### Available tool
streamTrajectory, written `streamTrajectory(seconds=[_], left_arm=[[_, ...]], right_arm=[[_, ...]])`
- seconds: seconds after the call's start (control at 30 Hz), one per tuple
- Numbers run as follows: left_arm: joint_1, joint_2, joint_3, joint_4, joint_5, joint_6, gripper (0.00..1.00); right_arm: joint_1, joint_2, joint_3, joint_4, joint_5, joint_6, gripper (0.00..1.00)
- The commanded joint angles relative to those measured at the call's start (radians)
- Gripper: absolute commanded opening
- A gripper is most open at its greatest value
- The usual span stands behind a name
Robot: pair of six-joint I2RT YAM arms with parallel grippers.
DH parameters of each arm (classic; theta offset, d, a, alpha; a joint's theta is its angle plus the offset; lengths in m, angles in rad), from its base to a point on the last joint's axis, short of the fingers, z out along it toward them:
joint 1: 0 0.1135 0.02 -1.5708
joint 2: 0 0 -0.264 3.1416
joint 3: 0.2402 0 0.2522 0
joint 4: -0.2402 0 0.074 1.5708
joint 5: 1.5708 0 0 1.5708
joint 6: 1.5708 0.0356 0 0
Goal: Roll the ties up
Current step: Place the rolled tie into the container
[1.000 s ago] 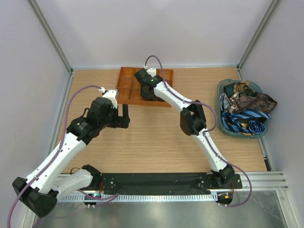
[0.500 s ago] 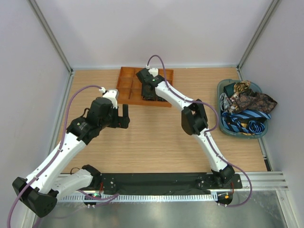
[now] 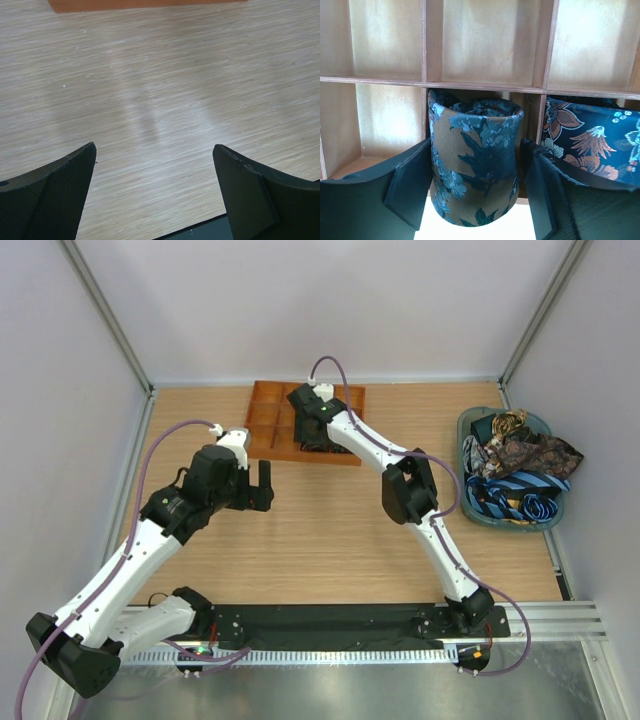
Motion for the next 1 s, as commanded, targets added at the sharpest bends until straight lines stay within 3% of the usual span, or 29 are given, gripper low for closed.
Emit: streamTrajectory(seconds=[0.0,0.23,0.3,0.33,0.43,0.53,0.73,0.87,0.97], left_arm=[[0.002,-0.002,0.007,-0.005,0.027,0.011,1.00],[0.002,-0.003,0.009,-0.005,0.024,0.007,1.00],[0.002,-0.008,0.009,-0.006,0.013,0.002,1.00],[0.002,-0.011,0.006,-0.005,0.012,0.001,1.00],[0.002,-0.031,-0.002,0.000,0.004,-0.015,1.00],[0.002,-0.063,-0.016,0.020,0.010,-0.065,1.00],[0.000,-0.182,-0.195,0.229,0.067,-0.289,1.00],[0.000,-0.279,-0.438,0.429,-0.017,-0.369,1.00],[-0.002,-0.325,-0.600,0.608,-0.063,-0.340,1.00]], right_arm=[[0.003,-0.103,0.025,0.002,0.032,-0.016,0.77],[0.020,-0.166,0.065,-0.002,0.040,-0.056,0.86],[0.032,-0.219,0.039,0.032,0.045,-0.094,0.88],[0.043,-0.248,0.023,0.053,0.048,-0.111,0.99],[0.088,-0.396,-0.127,0.184,0.049,-0.232,1.00],[0.135,-0.612,-0.393,0.355,0.051,-0.309,1.00],[0.146,-1.182,-1.252,0.825,0.000,-0.332,1.00],[0.143,-1.440,-1.600,0.934,0.054,-0.299,1.00],[0.144,-1.564,-1.803,0.975,0.097,-0.274,1.00]])
